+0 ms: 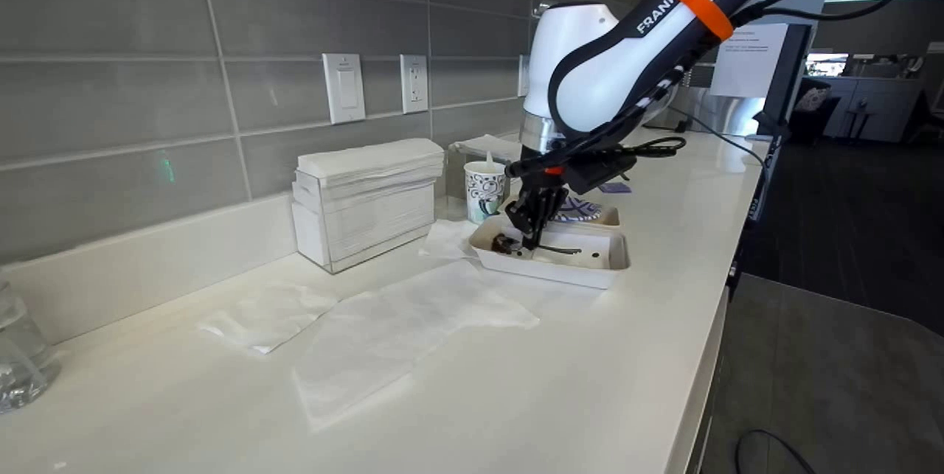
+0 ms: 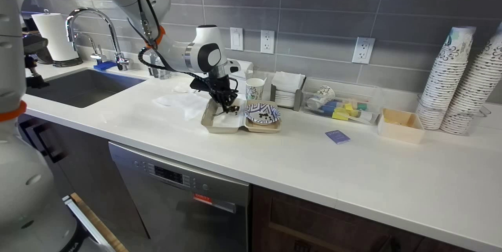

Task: Pick up the spoon and scoop up the beans and put them into the striped white bowl then place the spoon back down

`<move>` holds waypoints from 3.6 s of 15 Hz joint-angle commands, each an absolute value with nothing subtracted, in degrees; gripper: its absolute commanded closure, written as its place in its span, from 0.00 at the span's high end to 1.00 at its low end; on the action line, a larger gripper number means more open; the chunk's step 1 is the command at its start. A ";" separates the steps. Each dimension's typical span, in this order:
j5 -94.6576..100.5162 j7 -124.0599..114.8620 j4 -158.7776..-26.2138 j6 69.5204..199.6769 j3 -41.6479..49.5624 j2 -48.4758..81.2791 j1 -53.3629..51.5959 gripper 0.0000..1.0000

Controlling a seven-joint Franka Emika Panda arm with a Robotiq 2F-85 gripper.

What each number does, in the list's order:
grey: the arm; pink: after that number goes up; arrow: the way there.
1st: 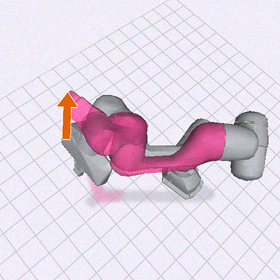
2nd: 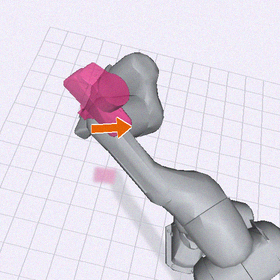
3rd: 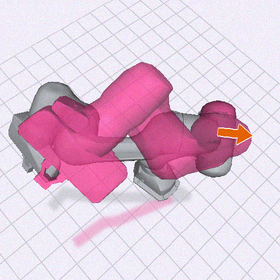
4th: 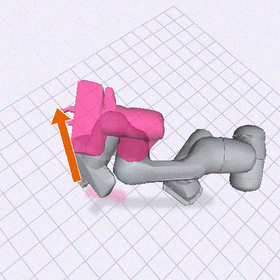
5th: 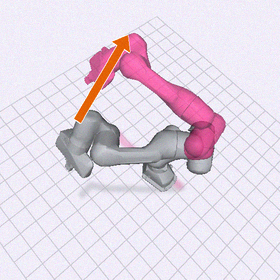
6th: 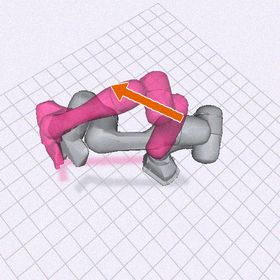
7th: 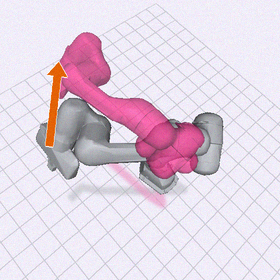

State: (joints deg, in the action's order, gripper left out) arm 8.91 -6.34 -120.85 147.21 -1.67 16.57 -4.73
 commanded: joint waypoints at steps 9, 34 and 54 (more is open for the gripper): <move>7.45 -5.09 -122.26 148.56 -2.16 15.16 -4.92 0.02; -4.52 8.28 -122.42 133.77 -4.79 10.16 -3.88 0.02; -10.24 9.45 -112.54 129.85 -5.19 19.08 -1.51 0.02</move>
State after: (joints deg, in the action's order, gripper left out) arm -8.14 8.09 -115.35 132.22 -4.38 16.94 -2.65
